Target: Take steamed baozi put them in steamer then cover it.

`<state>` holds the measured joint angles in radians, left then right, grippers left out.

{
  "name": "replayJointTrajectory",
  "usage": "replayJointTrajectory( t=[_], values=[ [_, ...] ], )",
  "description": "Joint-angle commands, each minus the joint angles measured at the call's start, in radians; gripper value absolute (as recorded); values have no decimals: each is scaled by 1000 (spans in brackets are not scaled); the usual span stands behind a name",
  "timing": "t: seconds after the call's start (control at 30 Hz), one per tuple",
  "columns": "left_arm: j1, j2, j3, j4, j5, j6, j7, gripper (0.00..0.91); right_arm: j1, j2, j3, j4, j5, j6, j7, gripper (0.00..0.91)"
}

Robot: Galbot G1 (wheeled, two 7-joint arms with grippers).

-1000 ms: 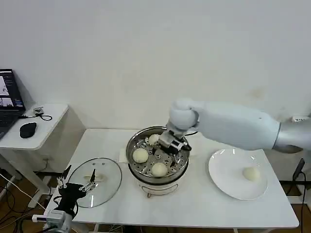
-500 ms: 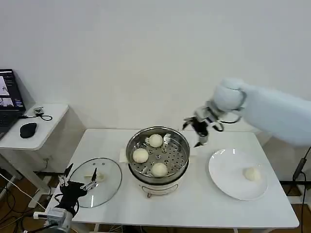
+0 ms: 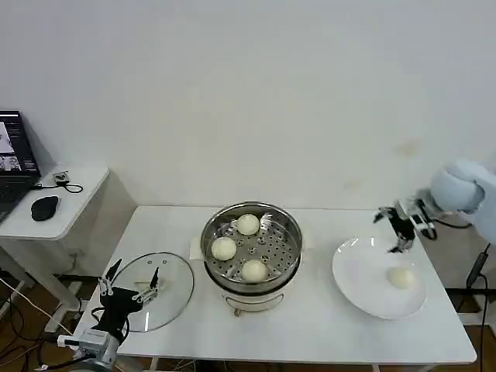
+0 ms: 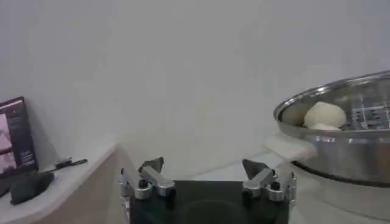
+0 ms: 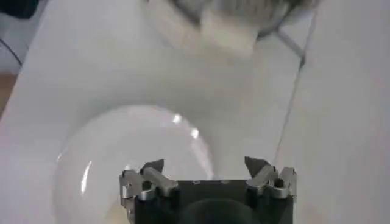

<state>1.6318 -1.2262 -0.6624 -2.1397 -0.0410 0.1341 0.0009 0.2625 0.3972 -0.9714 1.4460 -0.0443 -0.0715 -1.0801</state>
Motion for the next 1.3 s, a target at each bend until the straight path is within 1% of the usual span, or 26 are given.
replayJointTrajectory(
  t=[0.03, 0.17, 0.4, 0.53, 0.93, 1.27, 1.3],
  values=[
    [-1, -2, 3, -3, 5, 3, -1, 907, -471, -59, 428, -135, -158, 35, 15, 907],
    [5, -5, 2, -5, 11, 4, 0, 907, -521, -12, 473, -207, -187, 50, 17, 907],
    [14, -9, -5, -8, 13, 4, 0, 907, -519, 80, 483, -302, -211, 56, 27, 907],
    [18, -11, -9, -8, 13, 3, 0, 907, -521, 114, 476, -321, -217, 53, 24, 907],
    [19, -17, -13, 0, 14, 3, 0, 907, -510, 189, 465, -382, -239, 53, 22, 907],
    [21, -18, -13, 0, 16, 3, 0, 907, -509, 219, 459, -406, -248, 47, 23, 907],
    [20, -19, -12, 1, 16, 3, 0, 907, -509, 221, 461, -408, -250, 45, 24, 897]
  ],
)
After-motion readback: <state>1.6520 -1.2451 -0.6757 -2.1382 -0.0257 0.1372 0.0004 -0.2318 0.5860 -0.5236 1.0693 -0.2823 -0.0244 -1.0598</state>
